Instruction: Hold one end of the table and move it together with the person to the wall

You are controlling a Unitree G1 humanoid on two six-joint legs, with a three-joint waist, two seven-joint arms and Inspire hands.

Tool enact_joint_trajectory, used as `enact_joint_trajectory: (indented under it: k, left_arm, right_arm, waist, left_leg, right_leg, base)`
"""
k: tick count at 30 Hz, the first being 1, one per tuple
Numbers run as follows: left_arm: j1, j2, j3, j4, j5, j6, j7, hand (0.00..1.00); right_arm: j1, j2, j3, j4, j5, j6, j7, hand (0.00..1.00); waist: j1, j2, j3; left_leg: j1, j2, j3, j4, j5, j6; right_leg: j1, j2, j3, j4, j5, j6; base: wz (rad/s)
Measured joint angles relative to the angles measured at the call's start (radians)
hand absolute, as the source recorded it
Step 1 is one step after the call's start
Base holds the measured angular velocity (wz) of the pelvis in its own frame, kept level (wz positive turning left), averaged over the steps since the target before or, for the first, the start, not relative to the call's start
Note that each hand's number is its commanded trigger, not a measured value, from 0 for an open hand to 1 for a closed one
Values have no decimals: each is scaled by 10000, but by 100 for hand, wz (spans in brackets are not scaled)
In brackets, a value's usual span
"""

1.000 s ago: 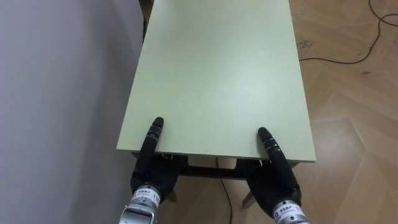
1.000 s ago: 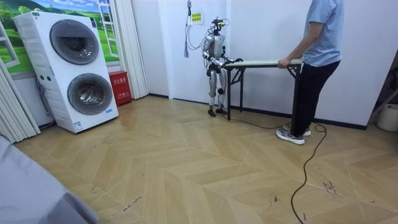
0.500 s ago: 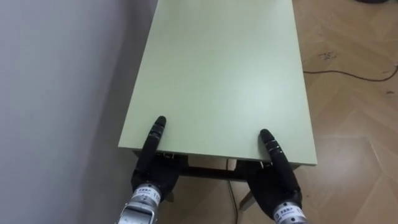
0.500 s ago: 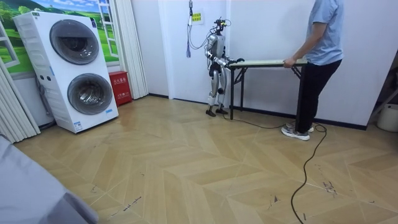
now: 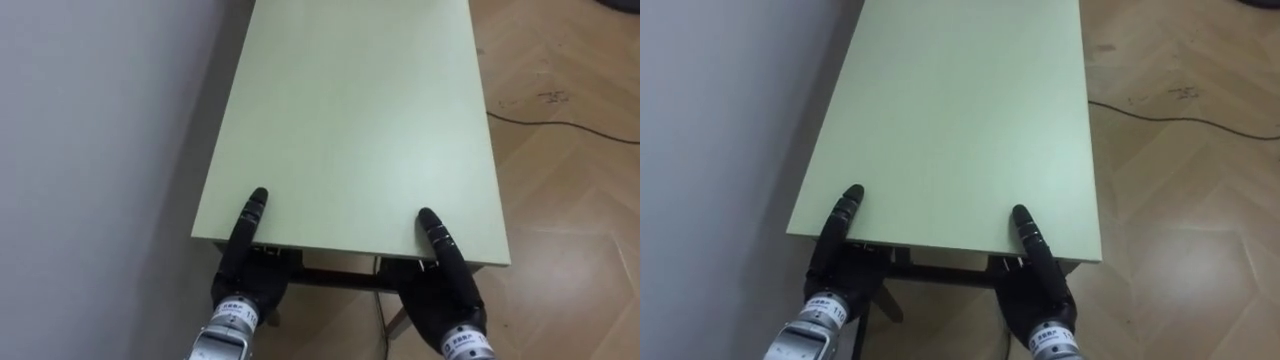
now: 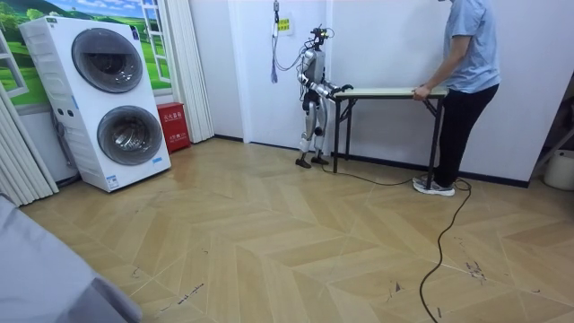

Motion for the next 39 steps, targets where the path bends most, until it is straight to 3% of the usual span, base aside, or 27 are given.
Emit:
enact_joint_trajectory:
  k: [5, 10, 14, 21, 26, 28, 30, 36, 39]
  left_arm:
    - [24, 4, 2, 25, -9, 21, 38, 100]
    - [116, -54, 4, 123, -9, 19, 38, 100]
    - [134, -80, 12, 230, -11, 27, 38, 100]
    - [131, -56, 72, 332, -10, 132, 38, 100]
    - [119, -93, 106, 538, 4, 191, 31, 100]
    - [98, -148, 112, 813, 60, 247, -84, 100]
    - [50, -168, 199, 1050, 70, 266, -274, 100]
    - [-54, -197, 531, 1729, 222, 474, -837, 100]
    - [-135, -198, 620, 2107, 268, 639, -1099, 100]
  right_arm:
    - [0, -30, 2, 7, -14, 19, 0, 100]
    - [1, -32, -20, 121, -85, 74, 0, 100]
    - [0, -16, -8, 222, -87, 80, 0, 100]
    - [-2, 84, 3, 385, -92, 82, 4, 100]
    - [-13, 269, -152, 707, -328, 181, 144, 100]
    - [-9, 451, -375, 1004, -534, 350, 316, 100]
    - [-28, 551, -441, 1145, -714, 463, 390, 100]
    - [-186, 950, -605, 1993, -1009, 525, 1049, 100]
    - [-201, 1057, -809, 2323, -1103, 785, 1326, 100]
  waist:
    - [-120, 150, -4]
    - [-241, 147, -2]
    - [-215, 139, 8]
    - [-221, 132, 12]
    - [-225, 110, 26]
    - [-263, 136, 68]
    - [-251, 105, 83]
    - [-257, 1, 74]
    - [-251, 17, 64]
  left_leg:
    - [11, -20, 27, -22, -6, 6]
    - [106, -13, 28, -72, -9, 11]
    - [197, 41, 330, -108, -125, 17]
    - [315, 51, 372, -111, -174, 62]
    - [372, 43, 406, -109, -222, 59]
    - [550, 69, 254, -111, -260, 52]
    - [617, 53, 260, -116, -392, 6]
    - [835, 80, 246, -19, -512, 34]
    - [900, 92, 145, 148, -678, 73]
  right_leg:
    - [5, -1, 107, 4, 0, 0]
    - [28, 69, 853, 77, -2, 3]
    - [149, 84, 863, -16, -2, 4]
    - [177, 76, 1129, 48, 2, 14]
    - [233, 85, 1318, 49, -2, 27]
    - [251, 109, 1490, 330, -34, 213]
    - [371, 165, 1831, 107, -46, 232]
    - [602, 198, 1822, 305, 0, 253]
    - [645, 240, 1942, 404, 29, 298]
  base:
    - [5]
    - [4]
    - [-4]
    - [-4]
    - [0]
    - [7]
    - [-3]
    - [1]
    - [4]
